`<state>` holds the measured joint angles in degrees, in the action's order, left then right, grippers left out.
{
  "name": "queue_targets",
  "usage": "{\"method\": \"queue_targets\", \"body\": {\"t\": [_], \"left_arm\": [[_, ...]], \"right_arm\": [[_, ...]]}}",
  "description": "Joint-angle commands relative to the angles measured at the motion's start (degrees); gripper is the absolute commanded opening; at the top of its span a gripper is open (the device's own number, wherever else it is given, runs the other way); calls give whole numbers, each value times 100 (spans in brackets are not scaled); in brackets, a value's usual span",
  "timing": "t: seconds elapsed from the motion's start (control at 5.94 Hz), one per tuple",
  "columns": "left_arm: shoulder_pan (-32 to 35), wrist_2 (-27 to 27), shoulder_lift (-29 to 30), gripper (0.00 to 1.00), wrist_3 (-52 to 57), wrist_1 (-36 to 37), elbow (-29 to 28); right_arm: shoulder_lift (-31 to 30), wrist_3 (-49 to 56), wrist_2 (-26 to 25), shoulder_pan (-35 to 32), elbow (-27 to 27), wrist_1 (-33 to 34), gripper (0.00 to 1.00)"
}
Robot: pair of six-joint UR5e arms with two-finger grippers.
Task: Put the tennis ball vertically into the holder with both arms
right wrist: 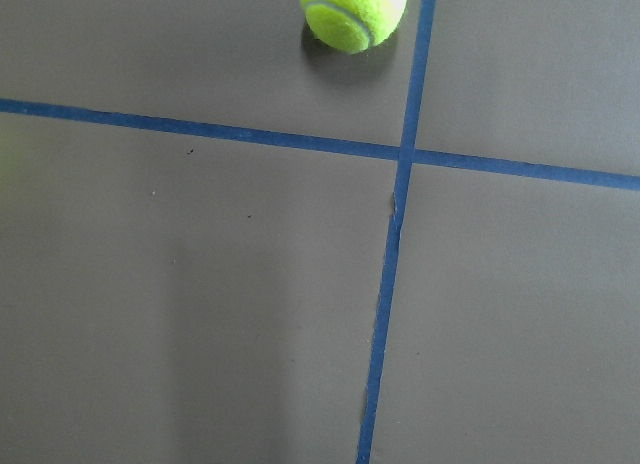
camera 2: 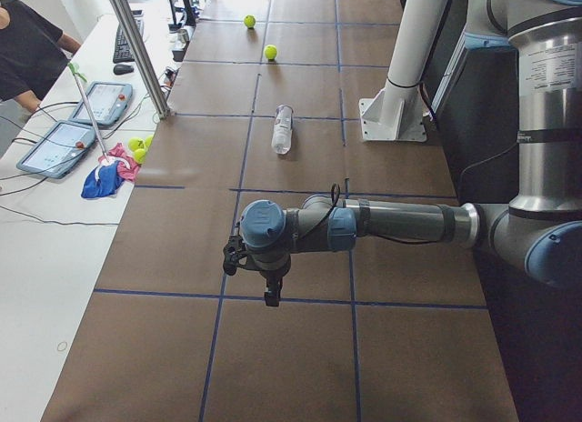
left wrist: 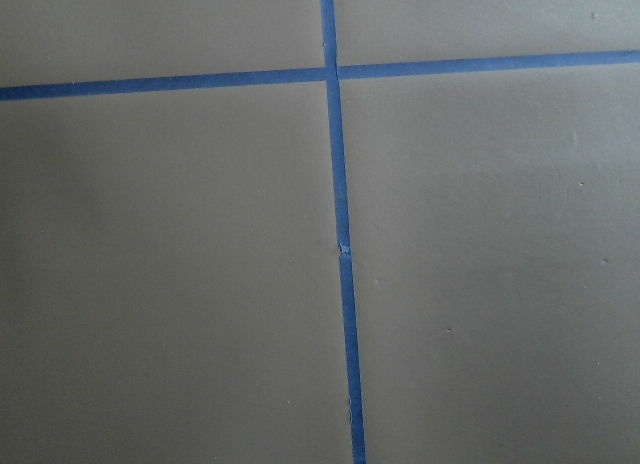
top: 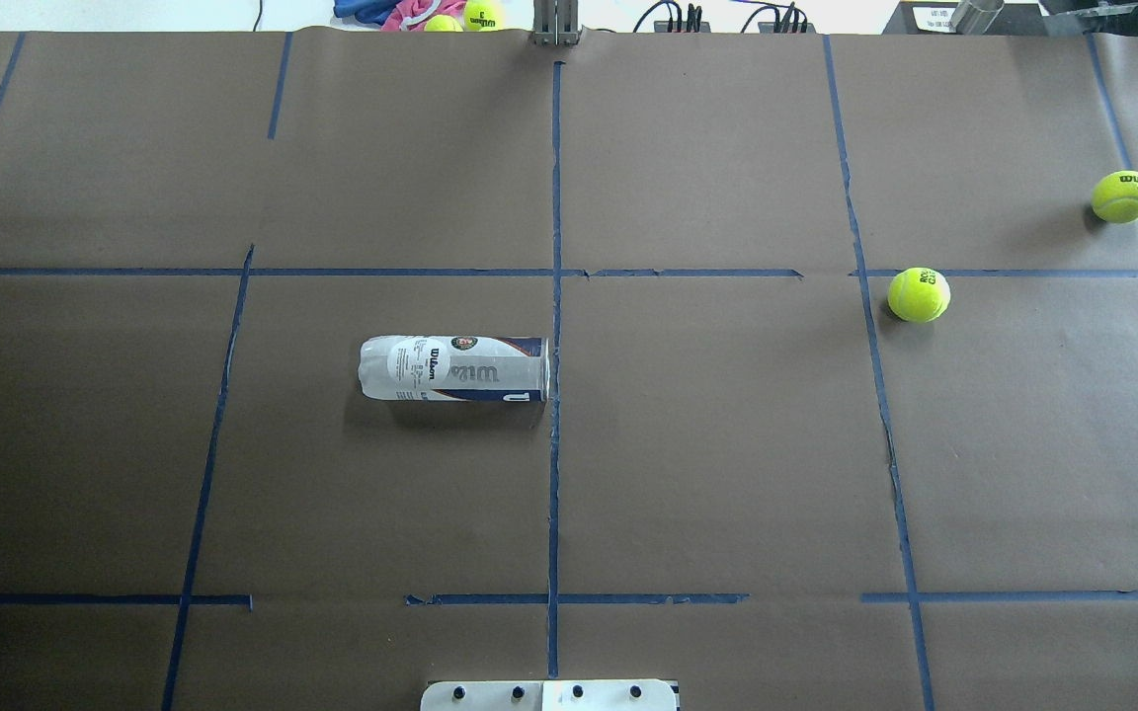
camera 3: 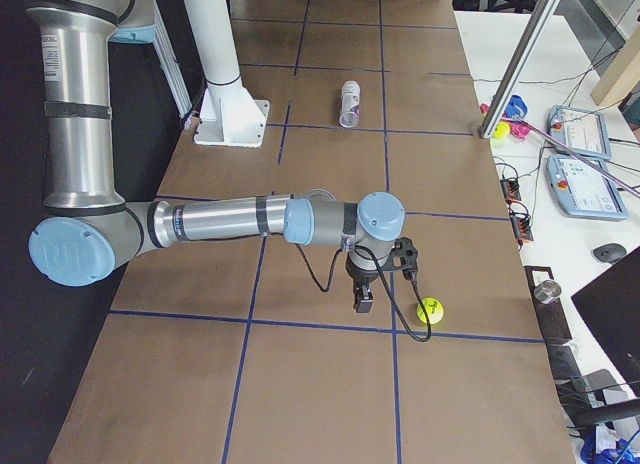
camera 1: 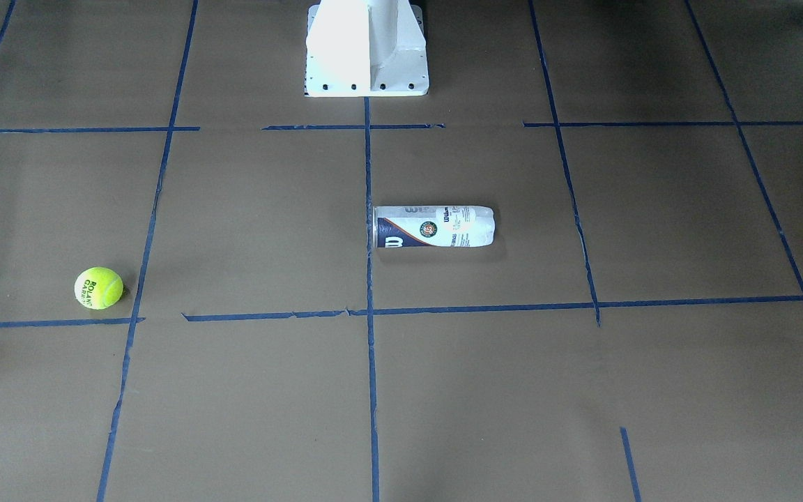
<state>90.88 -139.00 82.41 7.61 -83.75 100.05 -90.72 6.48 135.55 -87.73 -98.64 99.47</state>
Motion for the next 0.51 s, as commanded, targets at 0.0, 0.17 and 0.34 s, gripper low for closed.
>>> {"method": "queue_targets", "body": {"t": [0.0, 0.17, 0.34], "left_arm": [[0, -5, -6, 100, -5, -10, 102], [-26, -5, -6, 100, 13, -10, 94], [-26, -13, 12, 100, 4, -263, 181]], "right_arm": [[-7, -50, -2, 1, -94, -6, 100], [-7, -41, -11, 1, -260, -6, 100], [-76, -50, -20, 1, -261, 2, 100]]}}
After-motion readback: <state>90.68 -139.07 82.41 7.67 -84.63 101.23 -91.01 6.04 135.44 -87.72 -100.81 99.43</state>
